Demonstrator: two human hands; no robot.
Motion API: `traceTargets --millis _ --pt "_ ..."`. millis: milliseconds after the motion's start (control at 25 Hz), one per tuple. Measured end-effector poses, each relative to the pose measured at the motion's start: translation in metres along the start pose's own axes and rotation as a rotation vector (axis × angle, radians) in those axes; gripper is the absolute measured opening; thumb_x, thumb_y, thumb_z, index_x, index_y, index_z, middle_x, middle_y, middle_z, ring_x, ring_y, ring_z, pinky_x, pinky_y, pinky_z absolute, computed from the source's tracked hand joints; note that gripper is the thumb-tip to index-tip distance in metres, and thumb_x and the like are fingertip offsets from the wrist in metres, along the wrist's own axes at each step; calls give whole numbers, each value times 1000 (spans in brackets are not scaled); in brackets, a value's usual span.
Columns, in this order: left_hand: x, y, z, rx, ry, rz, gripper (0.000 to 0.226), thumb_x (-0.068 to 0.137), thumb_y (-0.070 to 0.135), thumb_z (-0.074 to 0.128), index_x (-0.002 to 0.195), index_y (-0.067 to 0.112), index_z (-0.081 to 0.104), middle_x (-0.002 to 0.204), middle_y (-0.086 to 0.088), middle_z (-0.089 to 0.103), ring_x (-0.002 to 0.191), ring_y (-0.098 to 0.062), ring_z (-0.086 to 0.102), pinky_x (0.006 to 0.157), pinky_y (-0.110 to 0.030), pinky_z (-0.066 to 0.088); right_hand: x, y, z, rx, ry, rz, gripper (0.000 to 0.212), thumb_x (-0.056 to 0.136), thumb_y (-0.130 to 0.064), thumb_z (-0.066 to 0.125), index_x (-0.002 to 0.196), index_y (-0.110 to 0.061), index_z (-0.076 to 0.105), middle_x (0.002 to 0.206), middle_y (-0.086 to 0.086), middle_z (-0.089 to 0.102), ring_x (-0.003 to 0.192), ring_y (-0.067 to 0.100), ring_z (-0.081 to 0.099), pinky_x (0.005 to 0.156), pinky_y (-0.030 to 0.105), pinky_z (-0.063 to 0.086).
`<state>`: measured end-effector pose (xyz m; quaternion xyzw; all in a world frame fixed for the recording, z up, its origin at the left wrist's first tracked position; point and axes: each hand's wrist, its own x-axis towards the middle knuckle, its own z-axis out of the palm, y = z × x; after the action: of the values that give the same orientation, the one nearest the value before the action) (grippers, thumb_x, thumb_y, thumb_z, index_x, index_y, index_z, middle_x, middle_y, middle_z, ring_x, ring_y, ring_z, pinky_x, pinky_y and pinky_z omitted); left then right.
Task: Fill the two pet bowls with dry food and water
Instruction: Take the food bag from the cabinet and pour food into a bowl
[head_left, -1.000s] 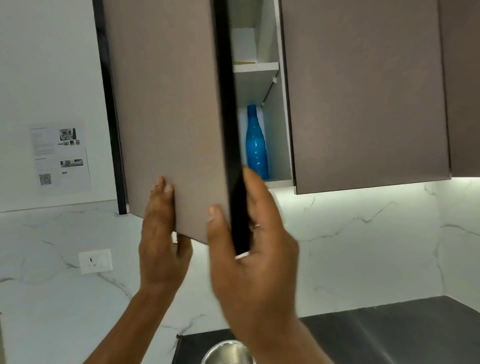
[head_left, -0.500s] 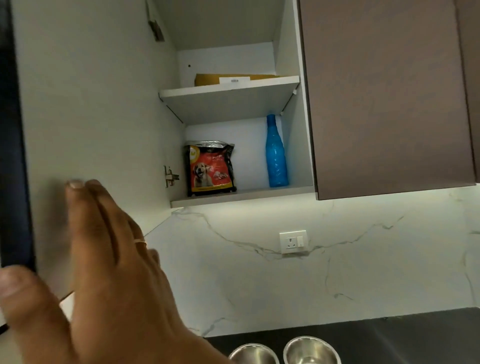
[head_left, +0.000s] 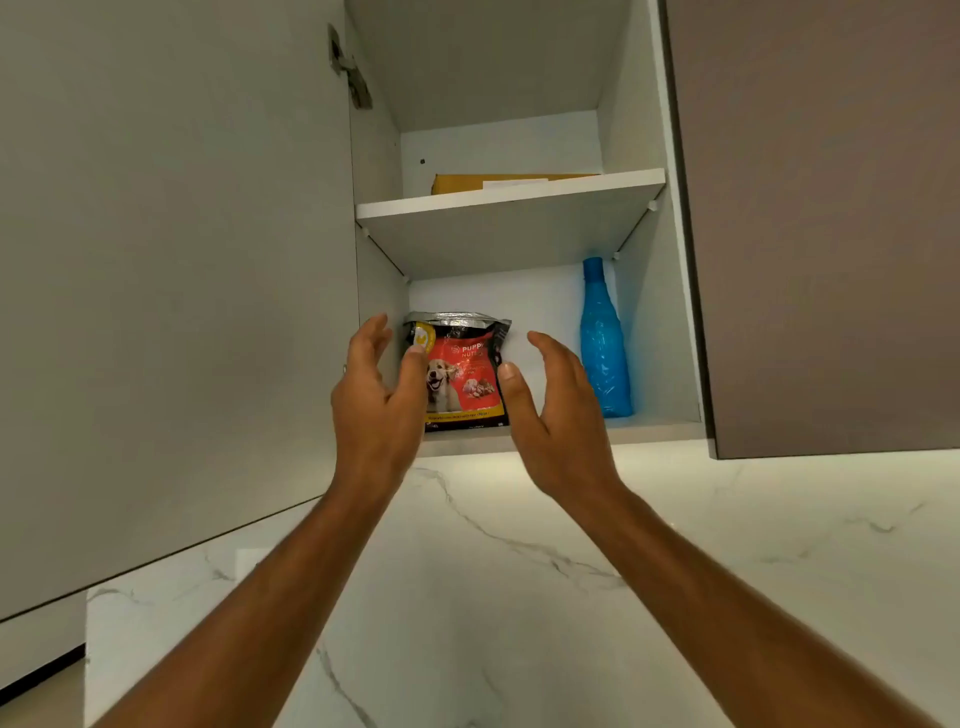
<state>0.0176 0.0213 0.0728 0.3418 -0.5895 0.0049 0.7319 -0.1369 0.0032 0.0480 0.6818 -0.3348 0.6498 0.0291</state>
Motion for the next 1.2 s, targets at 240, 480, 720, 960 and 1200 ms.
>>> traceTargets --millis 240,480,720,960,1200 --pt "68 -47 49 123 90 -185 55 104 37 50 155 21 33 156 -5 44 111 -8 45 56 -8 36 85 67 26 -25 -231 112 56 102 -48 40 149 -18 33 149 6 45 130 19 47 90 21 34" --pt "122 -105 84 249 48 -381 69 103 52 45 155 10 30 135 -12 57 112 -25 57 74 -28 42 159 105 60 -53 -574 262 71 96 -59 45 150 -15 30 144 8 52 126 27 54 88 26 40" --pt "163 -159 102 242 -117 -535 77 92 75 38 124 10 65 124 -8 68 89 -22 63 75 -33 46 205 121 108 31 -644 325 77 75 -69 67 136 -25 48 128 -2 65 110 19 65 90 39 55" --pt "203 -212 121 39 -317 -554 83 92 80 19 116 20 72 105 -14 75 98 -27 70 105 -48 49 224 144 133 1 -820 663 101 78 -59 70 153 -10 23 158 20 29 142 42 31 114 54 29" --pt "210 -227 113 -35 -450 -622 98 77 93 32 124 17 72 118 -18 75 112 -37 70 109 -53 47 230 168 143 141 -791 656 117 46 -72 77 144 -20 39 147 13 45 137 38 40 111 62 30"
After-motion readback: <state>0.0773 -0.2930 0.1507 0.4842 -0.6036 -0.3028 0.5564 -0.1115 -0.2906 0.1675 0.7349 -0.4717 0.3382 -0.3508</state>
